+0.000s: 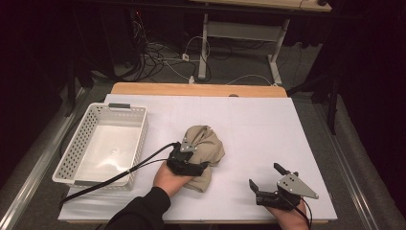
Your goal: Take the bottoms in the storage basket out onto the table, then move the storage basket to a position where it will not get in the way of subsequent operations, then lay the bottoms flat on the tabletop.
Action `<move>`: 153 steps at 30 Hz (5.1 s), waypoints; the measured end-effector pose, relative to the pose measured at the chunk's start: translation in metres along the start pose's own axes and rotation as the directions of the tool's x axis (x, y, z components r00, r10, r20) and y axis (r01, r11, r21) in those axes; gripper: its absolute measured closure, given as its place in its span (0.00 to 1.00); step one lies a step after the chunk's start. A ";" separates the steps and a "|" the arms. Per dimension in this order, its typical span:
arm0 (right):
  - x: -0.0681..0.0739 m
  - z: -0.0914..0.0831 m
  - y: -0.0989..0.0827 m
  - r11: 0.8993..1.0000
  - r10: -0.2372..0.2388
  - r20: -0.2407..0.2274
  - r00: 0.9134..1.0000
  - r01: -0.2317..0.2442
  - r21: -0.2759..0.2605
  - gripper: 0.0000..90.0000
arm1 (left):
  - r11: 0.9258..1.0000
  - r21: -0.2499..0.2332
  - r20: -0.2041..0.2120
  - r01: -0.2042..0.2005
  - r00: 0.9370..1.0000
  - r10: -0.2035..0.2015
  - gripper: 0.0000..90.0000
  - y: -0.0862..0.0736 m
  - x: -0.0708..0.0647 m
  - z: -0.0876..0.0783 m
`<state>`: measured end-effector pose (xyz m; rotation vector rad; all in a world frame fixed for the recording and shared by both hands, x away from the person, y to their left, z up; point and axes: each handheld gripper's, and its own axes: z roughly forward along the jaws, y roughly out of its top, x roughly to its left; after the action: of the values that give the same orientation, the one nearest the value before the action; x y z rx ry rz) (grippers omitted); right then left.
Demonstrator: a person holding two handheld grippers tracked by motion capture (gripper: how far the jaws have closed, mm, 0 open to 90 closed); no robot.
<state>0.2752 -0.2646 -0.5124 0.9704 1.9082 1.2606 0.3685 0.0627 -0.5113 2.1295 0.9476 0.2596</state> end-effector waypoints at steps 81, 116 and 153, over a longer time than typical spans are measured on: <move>0.081 0.062 0.051 1.000 -0.005 -0.255 0.967 0.007 0.008 0.39 | 0.972 -0.224 0.174 0.068 0.984 -0.028 0.82 -0.066 -0.018 -0.052; 0.070 0.066 0.036 0.981 0.053 -0.330 0.943 0.013 0.194 0.72 | 0.975 -0.152 0.373 -0.164 0.903 0.211 0.68 -0.068 -0.081 -0.043; 0.031 0.023 0.054 0.987 0.028 -0.201 0.979 0.004 0.158 0.61 | 0.972 -0.227 0.145 -0.063 0.985 0.098 0.01 -0.070 -0.039 -0.055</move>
<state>0.2907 -0.2133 -0.4729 0.9639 2.1909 1.2719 0.2777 0.0964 -0.5201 1.9533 0.7088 0.2252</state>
